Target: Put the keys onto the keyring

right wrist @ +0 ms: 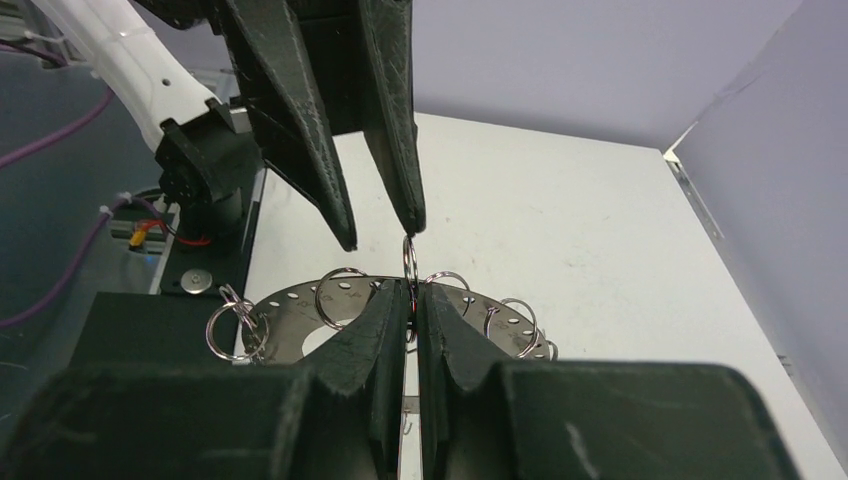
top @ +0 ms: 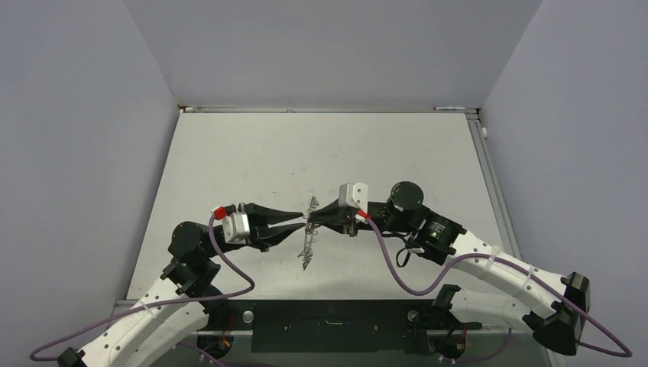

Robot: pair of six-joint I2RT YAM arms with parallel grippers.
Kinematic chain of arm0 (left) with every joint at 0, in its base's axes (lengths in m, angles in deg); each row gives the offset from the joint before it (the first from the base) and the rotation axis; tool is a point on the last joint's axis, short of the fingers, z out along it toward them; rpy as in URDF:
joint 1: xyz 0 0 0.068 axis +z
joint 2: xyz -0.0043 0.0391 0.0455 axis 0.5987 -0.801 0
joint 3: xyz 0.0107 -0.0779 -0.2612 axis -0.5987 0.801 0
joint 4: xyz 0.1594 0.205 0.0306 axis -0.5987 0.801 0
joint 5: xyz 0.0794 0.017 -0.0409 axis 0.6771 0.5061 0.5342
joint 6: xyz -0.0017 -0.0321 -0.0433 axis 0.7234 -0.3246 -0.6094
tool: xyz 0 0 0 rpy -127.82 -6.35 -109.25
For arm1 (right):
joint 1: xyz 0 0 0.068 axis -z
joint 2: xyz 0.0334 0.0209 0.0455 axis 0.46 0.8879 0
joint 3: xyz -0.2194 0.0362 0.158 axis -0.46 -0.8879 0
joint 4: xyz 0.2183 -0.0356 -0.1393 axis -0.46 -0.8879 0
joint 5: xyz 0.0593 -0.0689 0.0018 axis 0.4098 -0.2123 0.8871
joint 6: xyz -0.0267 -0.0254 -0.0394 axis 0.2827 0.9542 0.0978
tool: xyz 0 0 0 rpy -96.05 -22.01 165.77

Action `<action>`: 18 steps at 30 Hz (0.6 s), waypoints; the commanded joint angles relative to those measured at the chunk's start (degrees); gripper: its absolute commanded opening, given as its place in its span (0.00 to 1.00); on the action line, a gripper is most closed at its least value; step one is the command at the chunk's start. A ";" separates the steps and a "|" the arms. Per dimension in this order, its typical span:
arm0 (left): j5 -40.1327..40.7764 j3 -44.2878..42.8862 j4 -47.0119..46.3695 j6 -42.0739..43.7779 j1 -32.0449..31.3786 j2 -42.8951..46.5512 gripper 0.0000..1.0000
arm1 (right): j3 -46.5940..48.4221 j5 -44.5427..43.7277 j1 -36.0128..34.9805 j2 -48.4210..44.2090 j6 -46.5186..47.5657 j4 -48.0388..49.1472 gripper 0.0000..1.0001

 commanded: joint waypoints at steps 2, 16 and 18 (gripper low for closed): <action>1.36 -3.34 4.77 4.40 0.17 1.71 0.27 | 4.20 -5.78 0.26 0.32 4.39 -5.98 0.05; 9.74 -5.27 14.33 12.93 0.44 4.11 0.36 | 23.96 -24.79 -0.64 17.15 -5.23 -40.36 0.05; 10.49 -5.49 15.21 13.47 0.52 4.10 0.36 | 25.36 -26.26 -0.65 19.36 -6.49 -44.13 0.05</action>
